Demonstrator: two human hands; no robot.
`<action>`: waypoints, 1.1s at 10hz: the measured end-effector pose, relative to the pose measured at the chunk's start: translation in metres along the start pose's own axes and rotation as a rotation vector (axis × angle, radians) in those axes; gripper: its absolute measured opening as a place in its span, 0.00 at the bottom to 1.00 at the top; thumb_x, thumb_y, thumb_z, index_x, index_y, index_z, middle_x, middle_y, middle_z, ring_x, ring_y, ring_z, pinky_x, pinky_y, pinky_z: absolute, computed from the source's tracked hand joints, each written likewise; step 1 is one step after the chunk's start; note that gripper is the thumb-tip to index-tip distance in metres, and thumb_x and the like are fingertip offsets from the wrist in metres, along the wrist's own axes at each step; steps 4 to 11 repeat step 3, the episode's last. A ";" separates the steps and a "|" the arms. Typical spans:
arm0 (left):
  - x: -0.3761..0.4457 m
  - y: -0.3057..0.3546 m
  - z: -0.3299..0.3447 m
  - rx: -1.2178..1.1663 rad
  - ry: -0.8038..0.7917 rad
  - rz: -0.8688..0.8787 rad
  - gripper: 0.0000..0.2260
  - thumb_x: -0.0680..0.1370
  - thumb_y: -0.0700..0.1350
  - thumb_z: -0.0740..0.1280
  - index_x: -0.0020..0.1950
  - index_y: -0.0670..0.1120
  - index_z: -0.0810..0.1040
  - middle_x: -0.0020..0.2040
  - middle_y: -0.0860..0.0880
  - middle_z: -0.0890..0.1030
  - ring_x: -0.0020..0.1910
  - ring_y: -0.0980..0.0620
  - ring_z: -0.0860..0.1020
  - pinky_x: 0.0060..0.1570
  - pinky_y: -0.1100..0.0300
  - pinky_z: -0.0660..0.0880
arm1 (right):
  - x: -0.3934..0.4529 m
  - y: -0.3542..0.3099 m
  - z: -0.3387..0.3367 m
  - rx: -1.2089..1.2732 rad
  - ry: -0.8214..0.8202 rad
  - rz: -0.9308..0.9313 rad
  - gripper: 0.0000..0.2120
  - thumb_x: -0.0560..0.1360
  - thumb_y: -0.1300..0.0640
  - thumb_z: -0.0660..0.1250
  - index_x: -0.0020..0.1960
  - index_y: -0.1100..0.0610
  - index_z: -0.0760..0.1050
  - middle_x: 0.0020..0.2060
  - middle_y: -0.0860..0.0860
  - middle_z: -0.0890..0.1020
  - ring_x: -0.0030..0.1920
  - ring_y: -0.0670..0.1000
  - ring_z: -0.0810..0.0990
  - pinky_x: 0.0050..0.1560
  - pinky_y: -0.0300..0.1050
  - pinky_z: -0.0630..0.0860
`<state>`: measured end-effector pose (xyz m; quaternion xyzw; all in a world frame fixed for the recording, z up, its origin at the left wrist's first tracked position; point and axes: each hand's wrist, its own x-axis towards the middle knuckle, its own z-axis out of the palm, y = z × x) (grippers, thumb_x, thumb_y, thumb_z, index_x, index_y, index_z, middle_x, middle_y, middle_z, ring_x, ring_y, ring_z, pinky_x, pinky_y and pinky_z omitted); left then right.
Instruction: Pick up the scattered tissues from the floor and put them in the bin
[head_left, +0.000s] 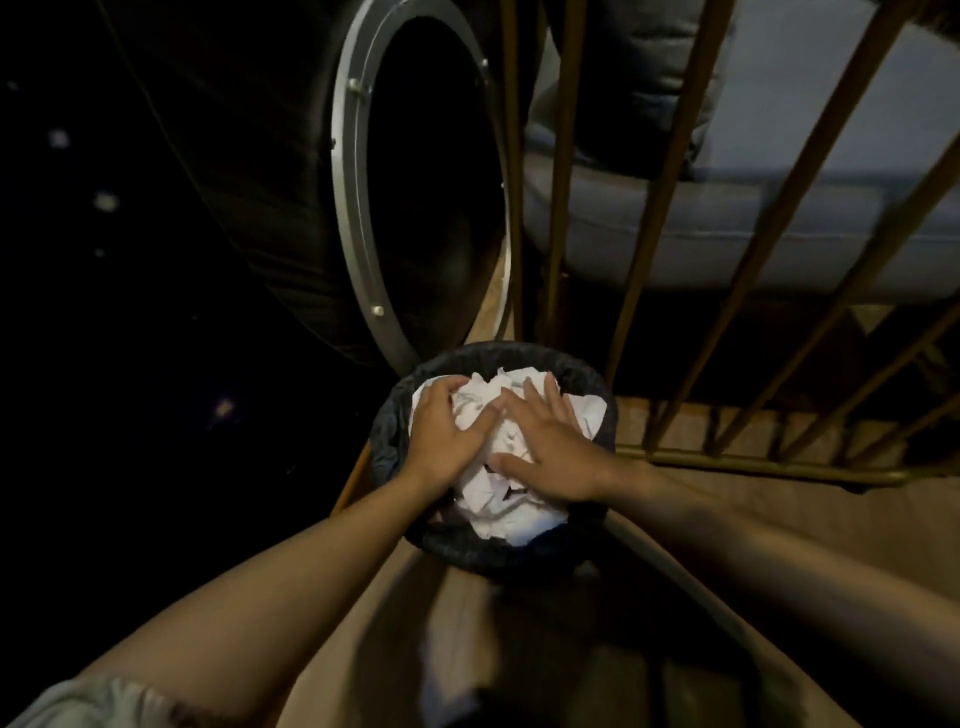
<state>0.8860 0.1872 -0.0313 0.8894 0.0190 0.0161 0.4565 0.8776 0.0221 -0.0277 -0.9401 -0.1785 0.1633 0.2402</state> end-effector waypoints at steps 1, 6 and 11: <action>-0.013 0.032 -0.026 0.007 0.008 -0.037 0.20 0.73 0.58 0.72 0.59 0.48 0.78 0.58 0.50 0.76 0.59 0.53 0.75 0.62 0.57 0.72 | -0.017 -0.013 -0.033 0.177 0.089 -0.087 0.28 0.79 0.61 0.59 0.77 0.58 0.55 0.78 0.59 0.50 0.76 0.53 0.36 0.73 0.41 0.39; -0.044 0.106 -0.095 0.264 -0.144 -0.080 0.16 0.76 0.53 0.69 0.60 0.47 0.77 0.60 0.45 0.76 0.59 0.47 0.75 0.60 0.54 0.72 | -0.075 -0.080 -0.132 0.135 0.055 0.067 0.29 0.75 0.65 0.62 0.74 0.55 0.63 0.77 0.52 0.58 0.78 0.50 0.49 0.75 0.43 0.47; -0.044 0.106 -0.095 0.264 -0.144 -0.080 0.16 0.76 0.53 0.69 0.60 0.47 0.77 0.60 0.45 0.76 0.59 0.47 0.75 0.60 0.54 0.72 | -0.075 -0.080 -0.132 0.135 0.055 0.067 0.29 0.75 0.65 0.62 0.74 0.55 0.63 0.77 0.52 0.58 0.78 0.50 0.49 0.75 0.43 0.47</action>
